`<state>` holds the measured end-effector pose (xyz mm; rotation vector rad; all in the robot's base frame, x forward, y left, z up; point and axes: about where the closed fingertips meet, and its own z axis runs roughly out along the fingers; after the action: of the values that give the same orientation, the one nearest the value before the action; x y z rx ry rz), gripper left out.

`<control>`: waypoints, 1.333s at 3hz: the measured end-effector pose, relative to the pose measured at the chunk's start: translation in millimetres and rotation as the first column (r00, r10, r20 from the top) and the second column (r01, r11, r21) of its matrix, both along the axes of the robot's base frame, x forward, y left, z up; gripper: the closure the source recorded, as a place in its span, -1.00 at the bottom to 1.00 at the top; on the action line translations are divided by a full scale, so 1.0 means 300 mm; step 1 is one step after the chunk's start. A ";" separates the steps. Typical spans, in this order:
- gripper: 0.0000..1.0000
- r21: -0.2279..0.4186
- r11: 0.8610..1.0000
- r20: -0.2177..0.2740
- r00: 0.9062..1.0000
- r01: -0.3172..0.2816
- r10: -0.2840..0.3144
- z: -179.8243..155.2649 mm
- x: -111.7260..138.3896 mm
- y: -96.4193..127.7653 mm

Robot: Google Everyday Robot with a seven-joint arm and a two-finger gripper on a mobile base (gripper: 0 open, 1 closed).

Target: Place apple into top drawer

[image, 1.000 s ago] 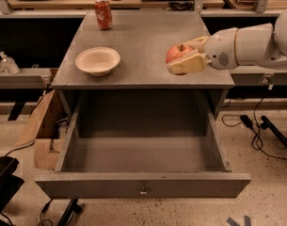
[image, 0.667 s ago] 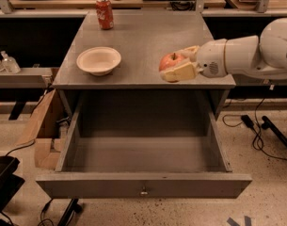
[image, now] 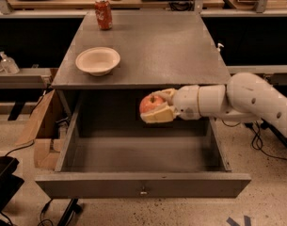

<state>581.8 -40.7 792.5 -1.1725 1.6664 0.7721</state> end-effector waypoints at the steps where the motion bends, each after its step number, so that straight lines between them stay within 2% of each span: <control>1: 1.00 0.001 0.999 -0.005 0.999 -0.045 0.045 -0.161 -0.082 0.064; 2: 1.00 -0.015 0.997 0.009 0.997 -0.072 0.072 -0.350 -0.076 0.100; 4: 1.00 -0.156 0.984 0.018 0.996 -0.084 0.088 -0.559 0.004 0.106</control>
Offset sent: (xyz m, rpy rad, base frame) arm -0.0209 0.0347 -0.1532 -0.0219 -0.0188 0.0888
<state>582.9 -8.9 624.9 -1.3644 1.6882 0.6874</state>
